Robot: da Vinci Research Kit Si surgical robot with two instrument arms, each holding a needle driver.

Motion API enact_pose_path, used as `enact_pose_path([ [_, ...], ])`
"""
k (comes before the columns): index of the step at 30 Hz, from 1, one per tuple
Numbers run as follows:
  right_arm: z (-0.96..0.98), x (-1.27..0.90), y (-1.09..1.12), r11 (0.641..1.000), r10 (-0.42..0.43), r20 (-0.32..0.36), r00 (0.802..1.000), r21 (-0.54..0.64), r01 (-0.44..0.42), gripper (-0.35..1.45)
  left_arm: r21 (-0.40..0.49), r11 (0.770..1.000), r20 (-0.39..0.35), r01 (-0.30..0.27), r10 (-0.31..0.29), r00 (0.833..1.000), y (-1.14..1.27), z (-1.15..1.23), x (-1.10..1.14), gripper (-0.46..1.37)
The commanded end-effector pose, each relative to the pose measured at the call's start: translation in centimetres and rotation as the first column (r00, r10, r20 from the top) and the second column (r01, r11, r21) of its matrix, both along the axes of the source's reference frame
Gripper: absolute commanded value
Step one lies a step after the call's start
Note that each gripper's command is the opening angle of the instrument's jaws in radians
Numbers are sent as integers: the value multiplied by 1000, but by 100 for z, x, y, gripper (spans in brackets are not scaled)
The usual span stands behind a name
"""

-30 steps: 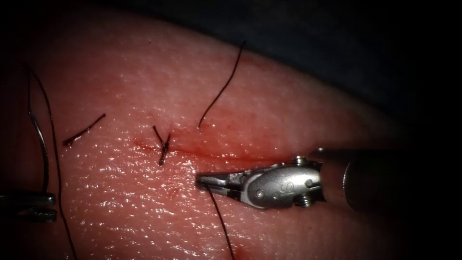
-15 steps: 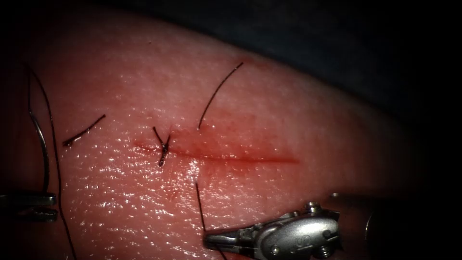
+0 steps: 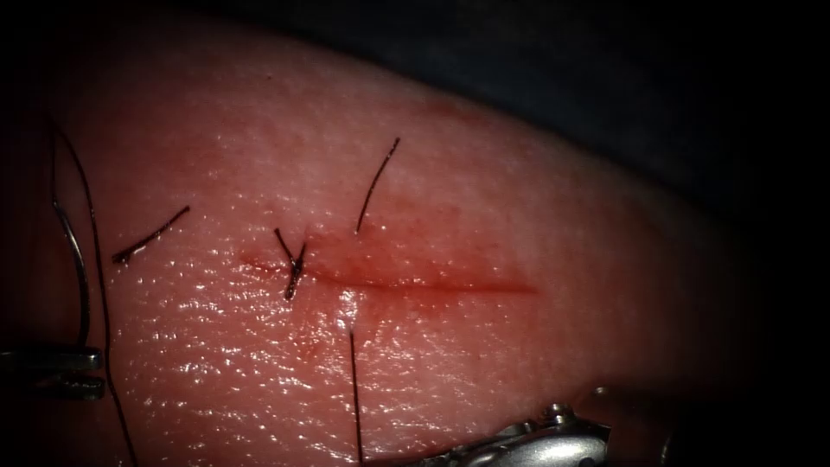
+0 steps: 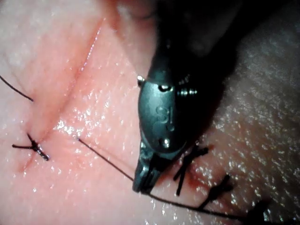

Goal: Wound Closure
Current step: Grasp the suture with the right tool and pull it away from the wound until a tail remains.

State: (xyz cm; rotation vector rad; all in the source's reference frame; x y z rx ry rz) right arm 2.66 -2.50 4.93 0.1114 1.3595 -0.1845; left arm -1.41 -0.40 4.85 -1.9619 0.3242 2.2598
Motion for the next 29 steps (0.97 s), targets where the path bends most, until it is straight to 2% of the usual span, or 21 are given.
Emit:
enact_pose_path([
  [1, 0, 0, -1, 1000, -3, 1, 1000, -2, 3, -35, 1, 1000, 0, -5, 5, 1000, 0, 0, 0, -35],
  [7, 0, 1, -10, 999, -34, 8, 999, -6, 34, -35, 1, 1000, 0, -5, 5, 1000, 0, 0, 0, -35],
  [29, 2, 0, -9, 999, -35, 8, 999, -13, 35, -35, 0, 1000, 0, -5, 5, 1000, 0, 0, -1, -35],
])
